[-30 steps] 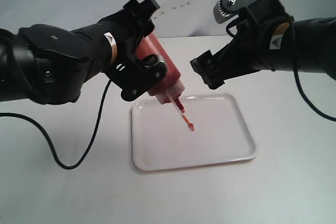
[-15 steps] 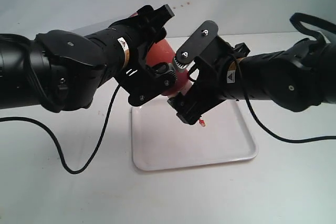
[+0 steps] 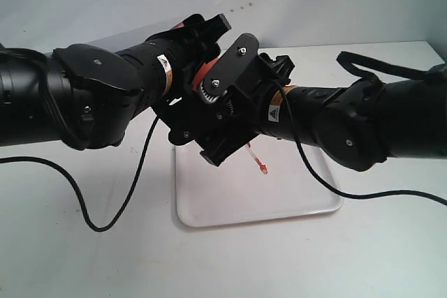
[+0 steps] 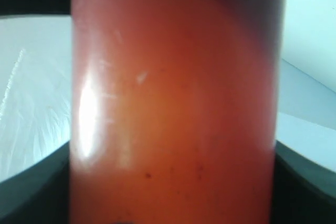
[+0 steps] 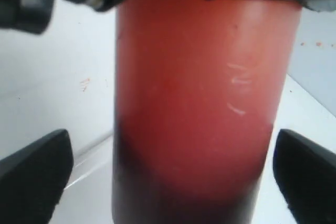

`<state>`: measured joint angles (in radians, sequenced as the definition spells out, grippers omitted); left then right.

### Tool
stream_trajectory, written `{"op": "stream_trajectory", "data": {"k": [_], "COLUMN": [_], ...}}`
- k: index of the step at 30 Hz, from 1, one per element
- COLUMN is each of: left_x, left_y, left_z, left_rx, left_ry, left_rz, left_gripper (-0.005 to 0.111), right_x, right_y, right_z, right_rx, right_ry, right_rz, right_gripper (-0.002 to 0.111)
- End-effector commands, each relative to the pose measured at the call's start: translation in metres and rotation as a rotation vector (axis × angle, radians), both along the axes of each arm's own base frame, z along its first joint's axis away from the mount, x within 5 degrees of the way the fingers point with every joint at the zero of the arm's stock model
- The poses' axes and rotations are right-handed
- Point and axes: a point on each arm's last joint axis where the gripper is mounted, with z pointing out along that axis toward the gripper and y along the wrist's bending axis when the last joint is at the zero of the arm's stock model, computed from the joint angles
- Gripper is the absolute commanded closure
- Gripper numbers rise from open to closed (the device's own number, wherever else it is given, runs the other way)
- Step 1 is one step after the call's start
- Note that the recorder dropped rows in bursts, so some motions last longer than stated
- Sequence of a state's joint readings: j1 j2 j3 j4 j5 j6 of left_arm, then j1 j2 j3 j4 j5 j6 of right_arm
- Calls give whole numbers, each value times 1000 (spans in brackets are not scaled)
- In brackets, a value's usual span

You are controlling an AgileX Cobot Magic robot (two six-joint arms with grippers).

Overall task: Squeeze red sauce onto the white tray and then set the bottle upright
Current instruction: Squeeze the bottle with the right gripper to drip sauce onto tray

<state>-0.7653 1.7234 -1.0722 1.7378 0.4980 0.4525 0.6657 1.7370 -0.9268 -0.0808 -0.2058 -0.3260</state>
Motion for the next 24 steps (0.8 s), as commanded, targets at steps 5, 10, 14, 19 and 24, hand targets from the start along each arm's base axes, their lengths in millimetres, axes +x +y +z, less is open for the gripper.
{"op": "stream_trajectory", "data": {"k": [5,10,14,19,24], "left_x": [-2,-2,-2,-2,-2], "left_y": [-2,-2,-2,-2,-2], "left_z": [13,13,13,13,13], "left_rx": [-53,-53,-53,-53,-53], "left_ry": [-22,-22,-22,-22,-22], "left_rz": [-1,-1,-1,-1,-1], "left_gripper": [107,107,107,107,107], "right_x": [1,1,1,1,1], "right_y": [3,3,3,3,3], "right_z": [-4,-4,-3,-3,-3], "right_rx": [-21,-21,-20,-19,-18], "right_ry": [-13,-13,-14,-16,-16], "right_rz": [21,21,21,21,21], "right_gripper": [105,108,108,108,97]}}
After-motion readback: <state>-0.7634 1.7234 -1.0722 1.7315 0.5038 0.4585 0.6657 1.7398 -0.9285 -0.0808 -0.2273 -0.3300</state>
